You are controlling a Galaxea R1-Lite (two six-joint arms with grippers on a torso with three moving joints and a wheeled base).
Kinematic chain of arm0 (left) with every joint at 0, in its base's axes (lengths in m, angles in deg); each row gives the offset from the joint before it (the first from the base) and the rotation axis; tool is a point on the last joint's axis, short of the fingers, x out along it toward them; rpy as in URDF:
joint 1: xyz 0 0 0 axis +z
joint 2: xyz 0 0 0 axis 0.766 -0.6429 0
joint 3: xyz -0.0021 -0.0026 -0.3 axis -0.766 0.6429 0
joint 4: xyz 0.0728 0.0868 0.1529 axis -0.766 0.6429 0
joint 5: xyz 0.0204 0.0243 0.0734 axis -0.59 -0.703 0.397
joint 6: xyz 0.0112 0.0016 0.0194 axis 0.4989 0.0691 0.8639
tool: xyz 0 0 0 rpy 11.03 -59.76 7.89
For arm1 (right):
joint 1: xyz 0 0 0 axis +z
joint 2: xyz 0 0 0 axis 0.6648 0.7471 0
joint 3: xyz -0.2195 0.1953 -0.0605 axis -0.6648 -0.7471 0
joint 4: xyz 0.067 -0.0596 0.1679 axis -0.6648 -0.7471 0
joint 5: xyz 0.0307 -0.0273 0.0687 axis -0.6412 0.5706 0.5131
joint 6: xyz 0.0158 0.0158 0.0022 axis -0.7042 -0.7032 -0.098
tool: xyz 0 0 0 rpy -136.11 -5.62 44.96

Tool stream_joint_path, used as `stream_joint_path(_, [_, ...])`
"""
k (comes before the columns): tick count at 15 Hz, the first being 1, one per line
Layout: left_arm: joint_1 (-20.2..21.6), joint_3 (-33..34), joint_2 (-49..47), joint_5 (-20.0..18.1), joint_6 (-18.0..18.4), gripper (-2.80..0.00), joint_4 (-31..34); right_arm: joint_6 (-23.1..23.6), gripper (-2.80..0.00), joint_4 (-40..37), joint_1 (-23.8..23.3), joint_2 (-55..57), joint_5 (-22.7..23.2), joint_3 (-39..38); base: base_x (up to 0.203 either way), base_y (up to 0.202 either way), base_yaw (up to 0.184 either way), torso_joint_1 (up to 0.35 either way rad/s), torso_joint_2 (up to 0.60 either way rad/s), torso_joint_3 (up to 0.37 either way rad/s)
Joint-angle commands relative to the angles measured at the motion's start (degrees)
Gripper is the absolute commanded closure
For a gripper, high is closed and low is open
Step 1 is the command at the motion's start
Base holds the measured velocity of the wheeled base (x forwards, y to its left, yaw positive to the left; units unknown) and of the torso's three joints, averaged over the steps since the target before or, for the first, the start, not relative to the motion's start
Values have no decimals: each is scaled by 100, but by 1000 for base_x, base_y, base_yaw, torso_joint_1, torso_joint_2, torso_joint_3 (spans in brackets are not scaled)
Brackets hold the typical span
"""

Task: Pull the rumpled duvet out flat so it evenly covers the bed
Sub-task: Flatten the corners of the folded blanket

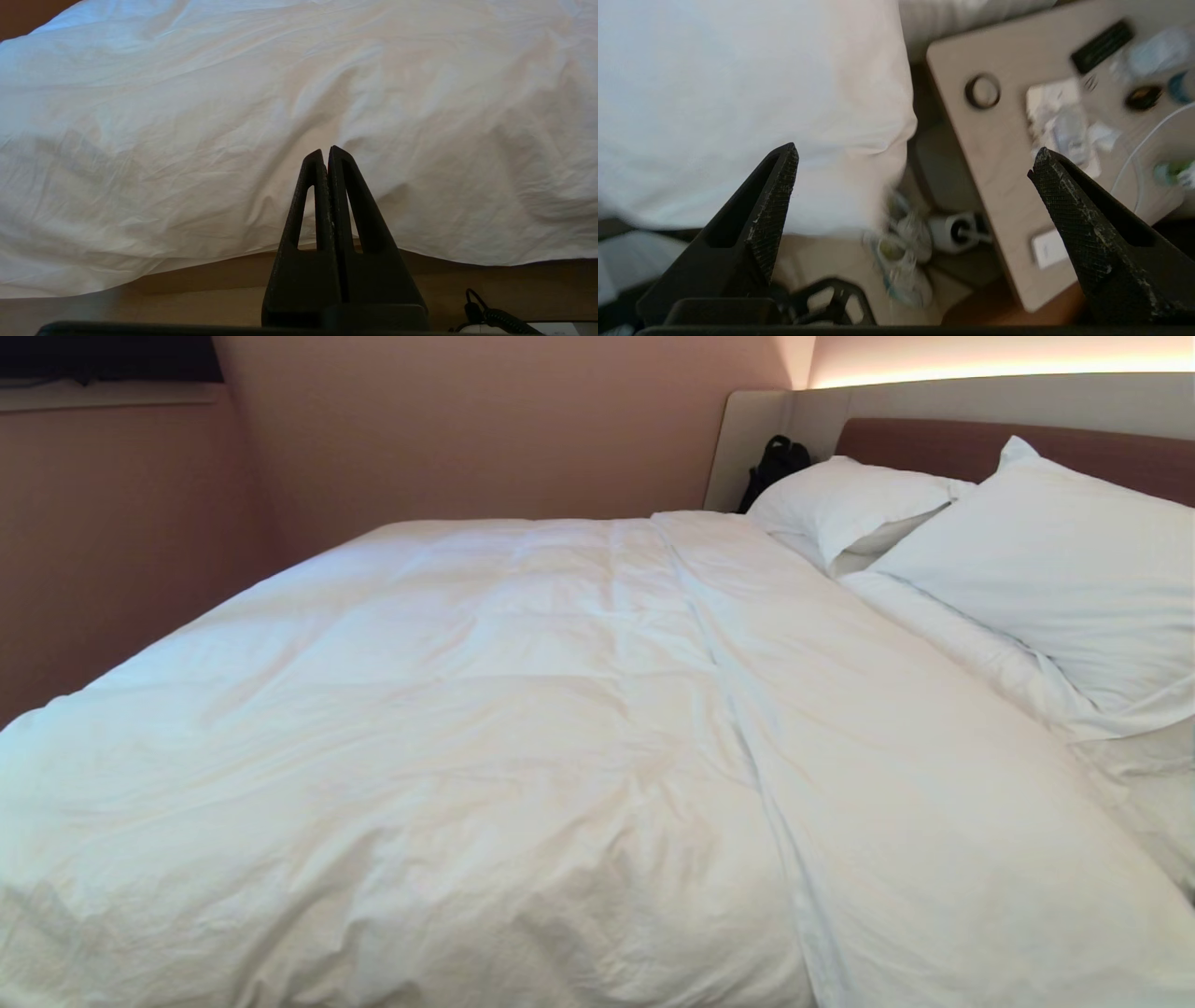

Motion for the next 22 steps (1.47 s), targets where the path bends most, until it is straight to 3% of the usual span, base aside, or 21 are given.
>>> stream_joint_path(1, [0, 1, 2, -2, 1, 0, -2, -158, -280, -707, -213, 53, 684, 128, 0, 0, 0, 0, 0, 0])
stream_joint_path(5, [0, 1, 2, -2, 1, 0, -2, -257, -280, -1177, -370, -7, 898, 492, 0, 0, 0, 0, 0, 0])
stream_joint_path(8, [0, 1, 2, -2, 1, 0, -2, -265, -280, -1010, -361, -7, 1003, 395, 0, 0, 0, 0, 0, 0])
stream_joint_path(12, [0, 1, 2, -2, 1, 0, -2, -186, -280, 180, -370, 70, 1021, -130, 0, 0, 0, 0, 0, 0])
stream_joint_path(15, [0, 1, 2, -2, 1, 0, -2, 284, -280, 1427, -417, 69, 971, -718, 0, 0, 0, 0, 0, 0])
stream_joint_path(18, [0, 1, 2, -2, 1, 0, -2, 423, -280, 1545, -751, 217, 1014, -796, 0, 0, 0, 0, 0, 0])
stream_joint_path(19, [0, 1, 2, -2, 1, 0, -2, 419, 0, 1548, -778, 243, 1013, -813, 0, 0, 0, 0, 0, 0])
stream_joint_path(22, [0, 1, 2, -2, 1, 0, -2, 377, 0, 1557, -925, 417, 1133, -849, 0, 0, 0, 0, 0, 0])
